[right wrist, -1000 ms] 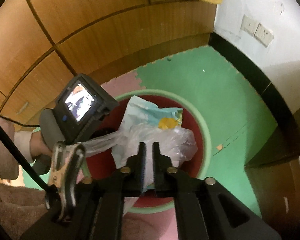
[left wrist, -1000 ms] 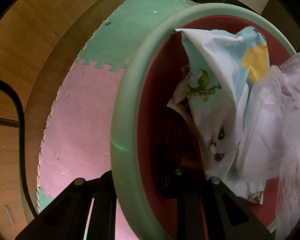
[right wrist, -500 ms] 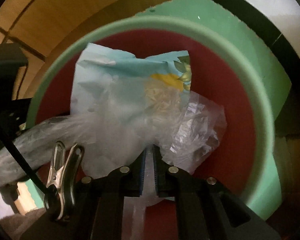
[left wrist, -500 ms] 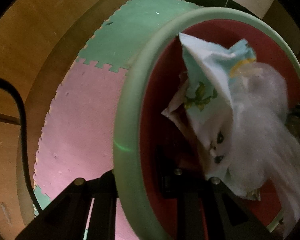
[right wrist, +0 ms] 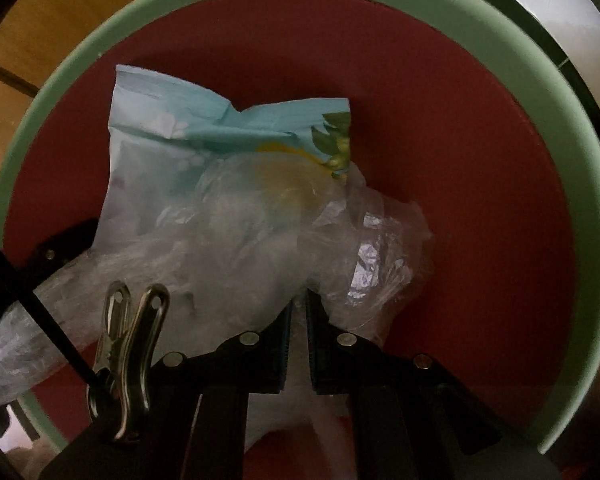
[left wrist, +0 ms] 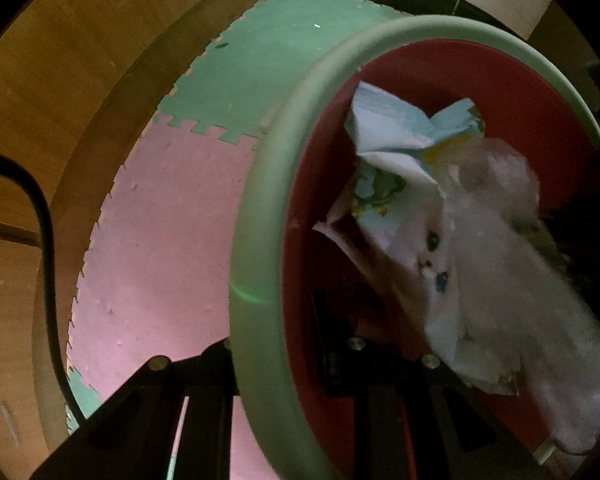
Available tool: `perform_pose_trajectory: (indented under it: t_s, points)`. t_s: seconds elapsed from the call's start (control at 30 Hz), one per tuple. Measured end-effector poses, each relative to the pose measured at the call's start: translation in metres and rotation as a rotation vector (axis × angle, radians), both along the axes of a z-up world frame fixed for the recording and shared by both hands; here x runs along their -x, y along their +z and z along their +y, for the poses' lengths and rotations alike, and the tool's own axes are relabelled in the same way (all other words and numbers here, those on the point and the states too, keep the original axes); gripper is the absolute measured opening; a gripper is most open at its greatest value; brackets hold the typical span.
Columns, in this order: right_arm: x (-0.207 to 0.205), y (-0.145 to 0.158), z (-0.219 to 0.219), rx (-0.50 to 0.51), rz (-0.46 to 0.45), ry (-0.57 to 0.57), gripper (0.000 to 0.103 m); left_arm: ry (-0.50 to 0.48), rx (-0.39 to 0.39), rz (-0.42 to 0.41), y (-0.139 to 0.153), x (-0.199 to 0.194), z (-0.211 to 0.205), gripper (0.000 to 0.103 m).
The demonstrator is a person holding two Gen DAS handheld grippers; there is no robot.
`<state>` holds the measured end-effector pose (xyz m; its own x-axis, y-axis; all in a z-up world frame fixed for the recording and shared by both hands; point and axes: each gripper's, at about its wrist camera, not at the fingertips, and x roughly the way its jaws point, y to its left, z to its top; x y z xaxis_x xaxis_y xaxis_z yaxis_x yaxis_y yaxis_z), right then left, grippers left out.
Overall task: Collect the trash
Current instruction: 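Open the right gripper to drop the plastic bag into the bucket, then move the right gripper back to the pink tape roll on the nightstand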
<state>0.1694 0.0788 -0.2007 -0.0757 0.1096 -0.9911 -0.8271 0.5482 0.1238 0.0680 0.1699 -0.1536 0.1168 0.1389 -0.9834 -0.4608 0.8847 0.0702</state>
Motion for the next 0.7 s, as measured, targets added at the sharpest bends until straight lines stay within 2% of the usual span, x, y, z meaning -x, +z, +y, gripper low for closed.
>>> perform_pose_trajectory:
  t_s: [0.07, 0.27, 0.43, 0.57, 0.7]
  points:
    - [0.0, 0.008, -0.01, -0.017, -0.004, -0.007, 0.009, 0.002, 0.003, -0.001, 0.0, -0.001, 0.001, 0.018]
    - [0.006, 0.04, -0.04, -0.093, -0.029, 0.013, 0.025, -0.001, 0.005, -0.005, 0.0, 0.0, 0.001, 0.018]
    - [0.015, 0.068, -0.063, -0.172, -0.029, 0.028, 0.046, 0.002, 0.007, -0.004, 0.0, 0.0, 0.001, 0.018]
    - [0.017, 0.09, -0.078, -0.216, -0.035, 0.019, 0.047, 0.001, 0.008, -0.004, -0.001, 0.001, 0.001, 0.018]
    - [0.011, 0.128, -0.092, -0.28, -0.08, -0.001, 0.047, -0.002, 0.009, -0.002, -0.001, 0.001, 0.001, 0.018]
